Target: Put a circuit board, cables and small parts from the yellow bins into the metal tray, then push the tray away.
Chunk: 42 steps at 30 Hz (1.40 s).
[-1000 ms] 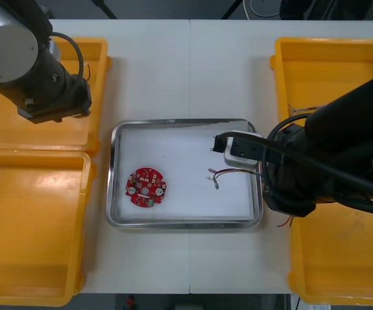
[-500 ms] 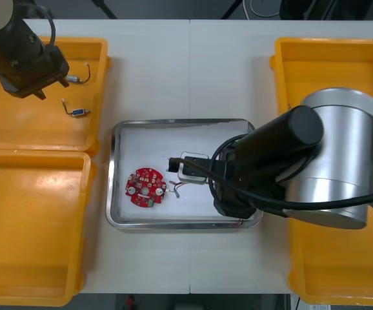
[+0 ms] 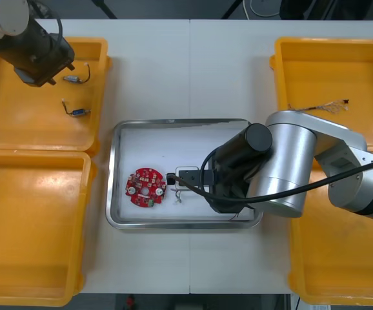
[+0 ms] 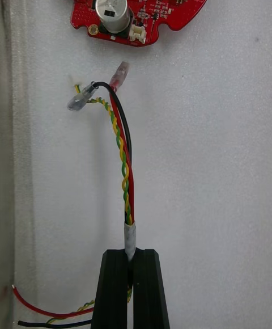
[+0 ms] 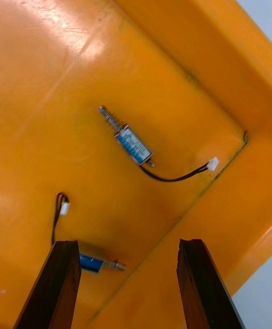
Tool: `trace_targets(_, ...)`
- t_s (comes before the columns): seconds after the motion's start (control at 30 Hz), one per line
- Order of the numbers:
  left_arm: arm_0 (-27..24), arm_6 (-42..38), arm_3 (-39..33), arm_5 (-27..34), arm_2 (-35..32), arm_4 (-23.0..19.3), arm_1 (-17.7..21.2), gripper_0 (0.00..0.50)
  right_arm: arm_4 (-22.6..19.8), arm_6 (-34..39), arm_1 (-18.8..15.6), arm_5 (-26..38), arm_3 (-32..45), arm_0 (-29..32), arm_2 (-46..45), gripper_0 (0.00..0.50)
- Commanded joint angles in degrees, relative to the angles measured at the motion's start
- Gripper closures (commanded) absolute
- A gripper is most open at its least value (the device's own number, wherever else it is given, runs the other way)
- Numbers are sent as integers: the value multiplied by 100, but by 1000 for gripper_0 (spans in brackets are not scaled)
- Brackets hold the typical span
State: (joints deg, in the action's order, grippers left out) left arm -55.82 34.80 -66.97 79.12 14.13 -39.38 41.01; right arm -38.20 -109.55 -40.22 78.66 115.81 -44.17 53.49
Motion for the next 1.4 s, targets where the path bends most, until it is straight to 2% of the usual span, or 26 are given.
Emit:
trace_targets(0.03, -360, 317, 307, -643, 160, 396, -234, 0, 85, -576, 278, -254, -323, -188, 65, 490)
trace_targets(0.1, -368, 317, 430, -898, 274, 484, -269, 0, 138, -585, 295, -254, -349, -188, 74, 462)
trace_targets(0.17, -368, 326, 589, -1109, 301, 484, -304, 0, 129, -567, 295, -254, -349, -188, 65, 351)
trace_targets(0.2, -368, 352, 668, -1224, 309, 510, -331, 0, 129, -567, 295, -254, -349, -197, 74, 235)
trace_targets(0.23, -368, 369, 738, -1320, 318, 589, -374, 0, 146, -567, 295, -254, -349, -188, 65, 150)
trace_targets(0.27, -368, 369, 764, -1364, 336, 642, -392, 0, 155, -576, 295, -254, -349, -188, 74, 111)
trace_targets(0.3, -368, 378, 808, -1461, 362, 748, -427, 0, 173, -576, 295, -246, -349, -188, 65, 30)
trace_targets(0.33, -368, 378, 861, -1540, 415, 827, -445, 0, 173, -576, 295, -246, -349, -188, 65, 0)
trace_targets(0.57, -368, 396, 1318, -2305, 573, 923, -568, 0, 199, -488, 295, -43, -156, -188, -49, 0)
trace_targets(0.7, -368, 405, 1485, -2516, 714, 1161, -647, 0, 111, -444, 304, 449, 135, -162, -304, 0)
trace_targets(0.9, -360, 422, 1731, -2744, 898, 1275, -691, 0, -21, -382, 365, 1459, 688, 40, -1007, 0)
trace_targets(1.07, -368, 405, 2056, -3236, 1162, 1284, -717, 0, -126, -277, 532, 2584, 1224, 418, -2036, 0)
trace_targets(1.17, -360, 405, 2083, -3245, 1197, 1284, -717, 0, -135, -198, 603, 3134, 1462, 603, -2624, 0)
trace_targets(1.2, -360, 405, 2083, -3227, 1197, 1284, -717, 0, -135, -128, 620, 3134, 1550, 664, -2897, 0)
trace_targets(1.23, -360, 396, 2083, -3219, 1197, 1275, -717, 32, -144, 13, 647, 3134, 1620, 708, -3125, 0)
trace_targets(1.27, -360, 405, 2083, -3210, 1197, 1275, -717, 163, -152, 101, 656, 3134, 1655, 717, -3240, 0)
trace_targets(1.3, -360, 405, 2083, -3210, 1197, 1275, -717, 445, -170, 268, 664, 3134, 1708, 717, -3433, 0)
trace_targets(1.33, -360, 396, 2083, -3210, 1188, 1240, -717, 500, -188, 452, 664, 3134, 1752, 717, -3626, 0)
trace_targets(1.4, -360, 396, 2083, -3192, 1197, 1214, -717, 500, -205, 725, 664, 3134, 1796, 717, -3881, 0)
